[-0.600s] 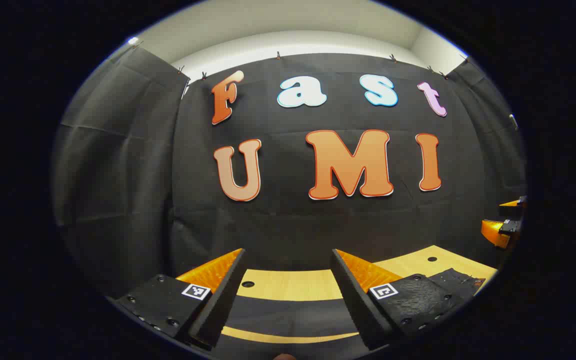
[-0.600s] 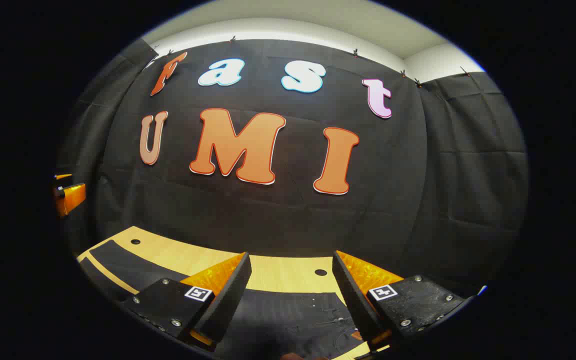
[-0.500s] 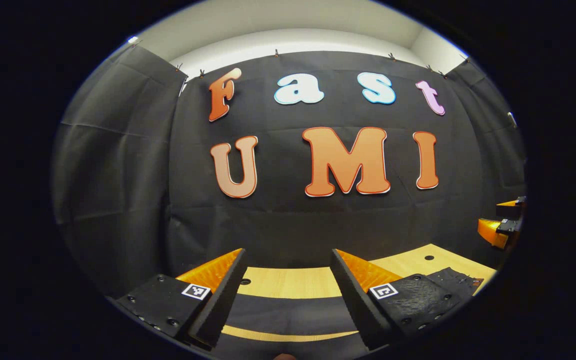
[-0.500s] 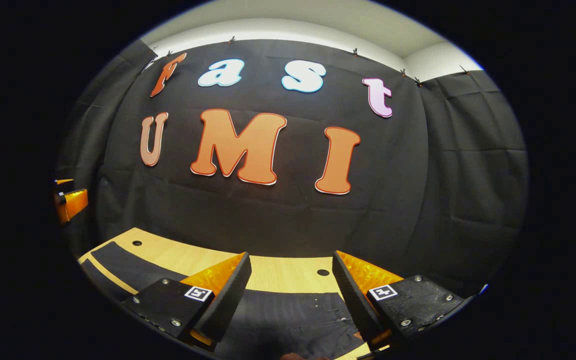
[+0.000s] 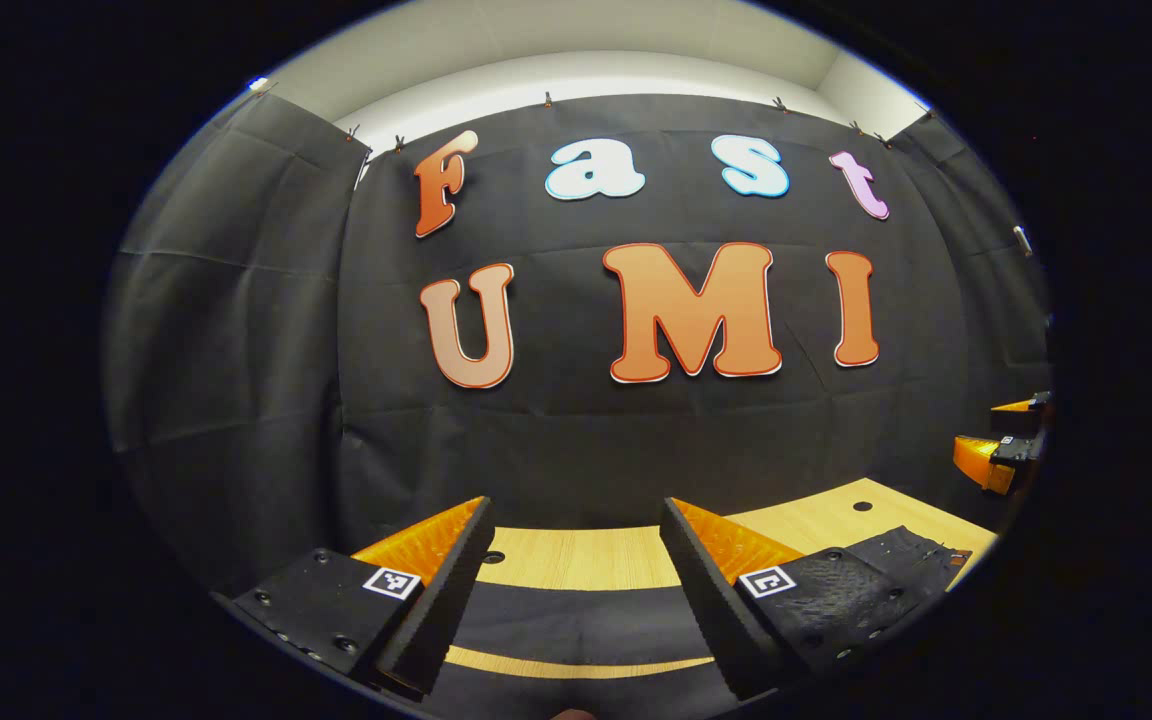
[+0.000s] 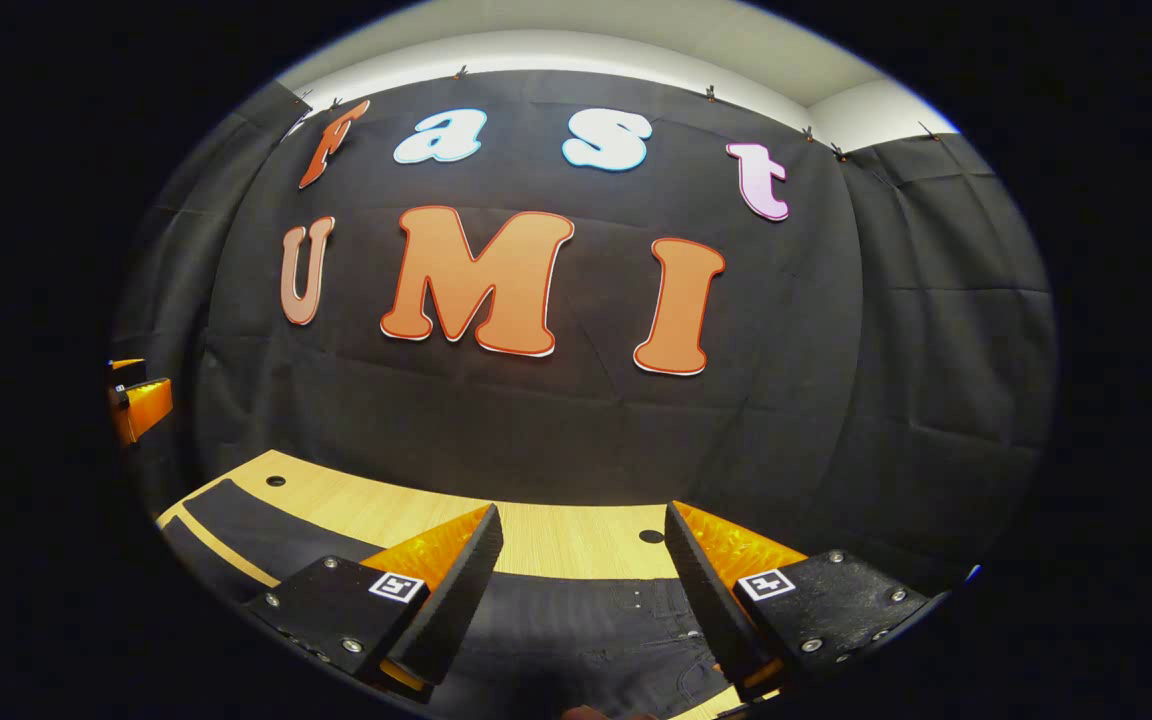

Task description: Grasp the waist and the cuffs of the jeans and fold them to make the two legs overlap; first hold the waist and fold one-third of the jeans toward the cuffs, then hold the cuffs and fold the remaining one-third in the same direction to finish folding.

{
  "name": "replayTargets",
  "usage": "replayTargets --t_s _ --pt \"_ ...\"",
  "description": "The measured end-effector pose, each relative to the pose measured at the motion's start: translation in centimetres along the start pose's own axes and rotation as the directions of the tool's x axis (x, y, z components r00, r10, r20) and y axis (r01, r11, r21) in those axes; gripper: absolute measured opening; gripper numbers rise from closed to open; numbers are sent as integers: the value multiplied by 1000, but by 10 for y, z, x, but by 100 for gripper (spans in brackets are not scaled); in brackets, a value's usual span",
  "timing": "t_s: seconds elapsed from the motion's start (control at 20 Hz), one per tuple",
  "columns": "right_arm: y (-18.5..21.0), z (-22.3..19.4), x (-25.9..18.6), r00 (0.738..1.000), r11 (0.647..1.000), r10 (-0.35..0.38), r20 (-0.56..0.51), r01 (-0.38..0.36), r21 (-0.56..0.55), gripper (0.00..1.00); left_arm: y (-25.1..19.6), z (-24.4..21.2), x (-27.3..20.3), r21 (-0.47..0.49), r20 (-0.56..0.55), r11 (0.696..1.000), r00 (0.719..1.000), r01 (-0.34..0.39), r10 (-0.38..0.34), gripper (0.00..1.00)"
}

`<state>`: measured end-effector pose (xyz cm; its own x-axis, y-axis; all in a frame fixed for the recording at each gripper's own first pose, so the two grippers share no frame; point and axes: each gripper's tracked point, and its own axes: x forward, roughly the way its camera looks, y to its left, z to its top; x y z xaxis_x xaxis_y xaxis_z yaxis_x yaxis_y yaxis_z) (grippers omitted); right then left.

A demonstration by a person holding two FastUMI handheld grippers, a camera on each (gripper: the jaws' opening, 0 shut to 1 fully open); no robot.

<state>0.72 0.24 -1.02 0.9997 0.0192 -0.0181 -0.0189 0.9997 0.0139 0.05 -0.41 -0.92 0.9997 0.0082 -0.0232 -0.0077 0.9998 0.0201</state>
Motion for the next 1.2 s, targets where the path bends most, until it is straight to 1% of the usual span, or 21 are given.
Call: replayTargets --t_s 0.15,0.25,0.35,0.45,0.5,0.6,0.75,0.85,1.0,1.1,1.2 --pt "5 8 -5 999 1000 16 28 -16 9 98 -2 -1 -1 21 7 1000 1000 -7 7 100" --pt "5 10 -5 999 1000 11 43 -11 -9 98 -6 0 -2 24 17 1000 1000 -5 4 99" --pt "5 1 -2 1000 999 11 19 -10 -30 98 -5 -2 0 33 6 999 1000 -10 10 100" --pt "-4 -20 5 998 1000 -6 -58 4 -23 98 0 -13 3 21 -25 1000 999 -21 21 100" --pt "-14 -36 8 993 999 -32 -118 30 -21 98 1 -22 6 15 -57 1000 998 -17 18 100" --pt "-26 -67 11 976 999 -43 -215 45 2 98 4 -38 7 3 -116 1000 993 -11 12 100" --pt "-43 -107 9 944 998 -46 -326 55 17 98 30 -65 6 -33 -193 997 979 -73 66 99" --pt "-59 -130 9 917 997 -62 -395 75 19 98 55 -82 5 -42 -248 988 960 -146 131 99" --pt "-78 -166 4 860 989 -69 -506 123 76 98 97 -106 -5 -42 -326 968 919 -246 220 100" --pt "-87 -194 -2 804 978 -58 -591 163 126 98 122 -122 -11 -35 -374 953 888 -300 266 100" --pt "-102 -225 -10 723 964 -60 -688 221 148 99 145 -138 -18 -32 -422 936 853 -351 306 100"
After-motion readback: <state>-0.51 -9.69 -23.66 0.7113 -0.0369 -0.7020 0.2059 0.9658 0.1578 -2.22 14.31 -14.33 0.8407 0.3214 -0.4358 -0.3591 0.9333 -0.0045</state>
